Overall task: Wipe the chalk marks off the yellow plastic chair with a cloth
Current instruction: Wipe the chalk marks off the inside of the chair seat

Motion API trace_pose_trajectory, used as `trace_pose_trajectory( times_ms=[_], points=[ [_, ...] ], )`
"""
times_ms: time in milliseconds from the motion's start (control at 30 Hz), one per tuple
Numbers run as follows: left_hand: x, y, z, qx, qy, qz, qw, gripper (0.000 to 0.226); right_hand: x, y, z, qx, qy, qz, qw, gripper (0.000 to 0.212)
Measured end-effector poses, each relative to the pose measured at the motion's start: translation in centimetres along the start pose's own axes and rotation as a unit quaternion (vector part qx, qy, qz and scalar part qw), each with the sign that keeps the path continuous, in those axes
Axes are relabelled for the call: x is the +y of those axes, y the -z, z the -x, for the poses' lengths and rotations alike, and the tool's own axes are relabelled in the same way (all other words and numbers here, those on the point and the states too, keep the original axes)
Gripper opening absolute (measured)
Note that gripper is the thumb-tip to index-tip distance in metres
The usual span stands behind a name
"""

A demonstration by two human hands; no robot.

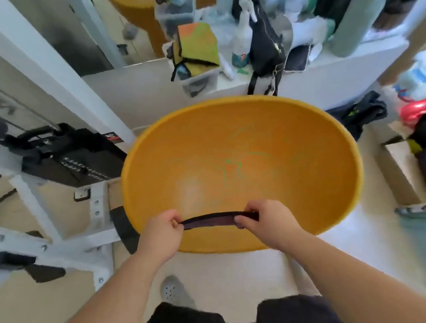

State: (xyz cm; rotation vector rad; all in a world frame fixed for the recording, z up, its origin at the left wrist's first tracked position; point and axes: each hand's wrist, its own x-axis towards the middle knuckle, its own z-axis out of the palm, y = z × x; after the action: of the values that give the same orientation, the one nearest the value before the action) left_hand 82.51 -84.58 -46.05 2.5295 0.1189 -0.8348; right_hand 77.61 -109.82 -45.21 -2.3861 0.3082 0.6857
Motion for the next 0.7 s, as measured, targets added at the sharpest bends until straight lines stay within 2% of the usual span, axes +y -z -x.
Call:
trace_pose_trajectory(
  times_ms=[67,133,267,367,467,567,633,700],
  points=[
    [-0.6,0.2,-3.1,-0.044,-0.026,-0.015,0.999,0.022,-0.2,-2.3,-0.7,0.022,-0.042,0.001,0.999,0.027],
    [-0.5,-0.3,-6.0,-0.071,-0.043,-0.031,0.996,0.018,0.4,-3.9,-1.8,0.053,-0.071,0.073,0.993,0.028],
    [1.3,-2.9,-10.5,-0.082,-0.089,-0.025,0.992,0.009,2.9,-4.6,-4.2,0.124,-0.105,0.141,0.977,0.027],
    [3.5,-5.1,-13.4,-0.053,-0.131,-0.010,0.990,0.010,5.0,-2.2,-7.1,0.183,-0.100,0.156,0.965,0.024],
    [5.2,-6.9,-15.7,0.014,-0.168,0.006,0.986,0.012,6.6,0.2,-9.4,0.245,-0.042,0.163,0.955,0.019],
    [4.5,-10.4,-17.5,0.042,-0.197,0.007,0.979,0.011,9.2,-1.2,-10.4,0.213,0.010,0.258,0.942,0.017],
    [2.4,-14.3,-18.8,0.023,-0.215,-0.031,0.976,0.007,11.8,-4.9,-10.8,0.176,0.033,0.296,0.938,0.017],
    [-0.1,-18.3,-19.8,0.018,-0.198,-0.066,0.978,0.003,14.7,-9.8,-11.5,0.119,0.021,0.318,0.940,0.023]
  ],
)
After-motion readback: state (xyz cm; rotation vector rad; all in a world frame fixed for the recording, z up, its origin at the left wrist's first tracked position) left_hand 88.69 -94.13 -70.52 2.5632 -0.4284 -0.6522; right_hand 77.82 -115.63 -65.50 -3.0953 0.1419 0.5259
